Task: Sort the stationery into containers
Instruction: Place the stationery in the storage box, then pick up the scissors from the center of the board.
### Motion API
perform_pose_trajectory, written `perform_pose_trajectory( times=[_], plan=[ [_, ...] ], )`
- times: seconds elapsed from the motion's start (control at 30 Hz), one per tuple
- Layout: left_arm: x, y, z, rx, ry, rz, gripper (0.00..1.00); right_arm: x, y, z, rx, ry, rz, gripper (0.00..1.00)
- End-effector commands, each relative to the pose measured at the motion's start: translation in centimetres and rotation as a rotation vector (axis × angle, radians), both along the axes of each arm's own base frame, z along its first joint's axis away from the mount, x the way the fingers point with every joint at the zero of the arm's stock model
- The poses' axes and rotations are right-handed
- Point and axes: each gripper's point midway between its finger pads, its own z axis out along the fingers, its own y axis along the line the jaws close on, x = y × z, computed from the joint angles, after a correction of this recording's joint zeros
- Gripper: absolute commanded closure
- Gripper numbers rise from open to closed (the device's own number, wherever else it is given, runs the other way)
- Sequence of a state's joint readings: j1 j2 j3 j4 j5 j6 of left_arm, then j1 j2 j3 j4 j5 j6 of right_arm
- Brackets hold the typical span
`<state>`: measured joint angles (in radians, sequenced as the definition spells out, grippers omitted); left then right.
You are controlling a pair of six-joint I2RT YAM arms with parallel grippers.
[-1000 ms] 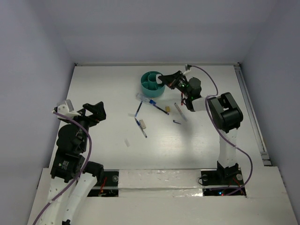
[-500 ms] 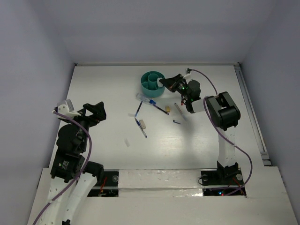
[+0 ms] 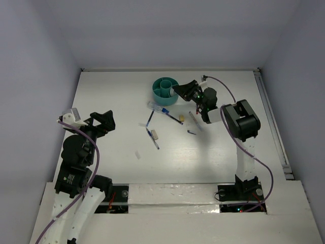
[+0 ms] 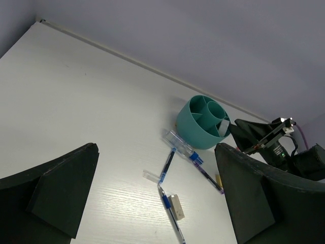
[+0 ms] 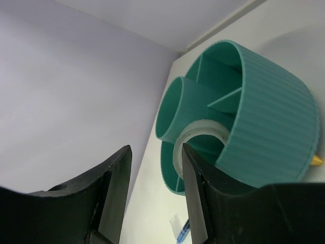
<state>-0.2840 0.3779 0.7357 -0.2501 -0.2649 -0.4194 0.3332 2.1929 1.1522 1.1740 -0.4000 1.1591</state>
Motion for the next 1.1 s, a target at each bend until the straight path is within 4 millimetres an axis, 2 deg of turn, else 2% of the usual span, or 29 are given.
perform_pose_trajectory(
  times=[0.0,0.07,0.1,0.17,0.2,0.23,0.5,0.53,0.57,0.6,0.63,0.67,0.7,0.73,0.77,0.8,0.83,0.87,0.9,0.97,1.0,1.07],
  plan=[
    [0.3,0.0,1.9,-0.003,-0.061,-0.002,0.01,-0.2,-0.7,3.0,-0.017,-0.087,-0.027,0.5],
    [0.3,0.2,2.0,-0.004,-0.064,0.005,0.01,-0.4,-0.9,3.2,-0.036,-0.085,-0.037,0.5],
    [0.3,0.1,2.0,-0.004,-0.066,0.004,0.01,-0.4,-1.1,4.1,-0.059,-0.11,-0.051,0.5],
    [0.3,0.1,2.0,-0.004,-0.066,0.001,0.01,-0.4,-1.6,3.5,-0.108,-0.075,-0.077,0.5],
    [0.3,0.1,2.0,-0.004,-0.066,0.001,0.01,-0.6,-1.9,4.5,-0.139,-0.102,-0.09,0.51],
    [0.3,0.0,2.0,-0.004,-0.067,-0.001,0.01,-0.7,-2.1,3.8,-0.173,-0.065,-0.097,0.51],
    [0.1,0.0,2.2,-0.007,-0.076,-0.007,0.01,-1.0,-5.1,3.0,-0.472,-0.001,-0.195,0.52],
    [0.1,0.0,2.2,-0.008,-0.079,-0.007,0.01,-1.3,-5.5,2.1,-0.514,0.036,-0.197,0.55],
    [0.1,0.0,2.2,-0.007,-0.079,-0.008,0.01,-1.2,-6.4,2.8,-0.548,0.036,-0.24,0.67],
    [0.1,0.0,2.2,-0.006,-0.078,-0.008,0.01,-1.3,-7.2,2.3,-0.607,0.044,-0.259,0.77],
    [0.1,-0.2,2.2,-0.004,-0.076,-0.016,0.01,-2.0,-8.3,0.7,-0.671,0.114,-0.271,0.84],
    [0.0,-0.3,2.2,-0.004,-0.076,-0.02,0.01,-2.3,-9.6,1.2,-0.708,0.122,-0.307,0.92],
    [0.0,-0.3,2.2,-0.004,-0.076,-0.022,0.01,-2.4,-11.4,0.5,-0.785,0.142,-0.371,0.97],
    [0.0,-0.6,2.1,-0.003,-0.076,-0.033,0.01,-3.4,-12.7,-0.9,-0.853,0.205,-0.386,0.98],
    [0.1,-0.7,2.0,-0.002,-0.075,-0.04,0.01,-4.1,-14.3,-1.9,-0.902,0.245,-0.417,0.98],
    [0.0,-1.0,2.1,0.002,-0.078,-0.058,0.01,-4.6,-15.9,-1.9,-0.952,0.265,-0.475,0.98],
    [-0.1,-1.1,2.2,0.0,-0.085,-0.065,0.01,-5.5,-17.5,-3.1,-1.007,0.308,-0.481,0.97],
    [-0.1,-1.3,2.2,0.001,-0.086,-0.072,0.01,-6.0,-18.4,-3.8,-1.036,0.334,-0.484,0.95],
    [-0.2,-1.5,2.3,0.0,-0.09,-0.086,0.01,-6.5,-20.0,-5.0,-1.057,0.376,-0.484,0.87],
    [-0.3,-1.6,2.3,0.001,-0.092,-0.091,0.01,-7.3,-21.1,-6.7,-1.086,0.436,-0.45,0.77],
    [-0.3,-1.6,2.3,-0.001,-0.093,-0.091,0.01,-7.3,-21.2,-7.2,-1.092,0.444,-0.421,0.68],
    [-0.4,-1.8,2.3,0.0,-0.095,-0.101,0.01,-7.4,-21.5,-8.7,-1.118,0.477,-0.387,0.6]
  ],
)
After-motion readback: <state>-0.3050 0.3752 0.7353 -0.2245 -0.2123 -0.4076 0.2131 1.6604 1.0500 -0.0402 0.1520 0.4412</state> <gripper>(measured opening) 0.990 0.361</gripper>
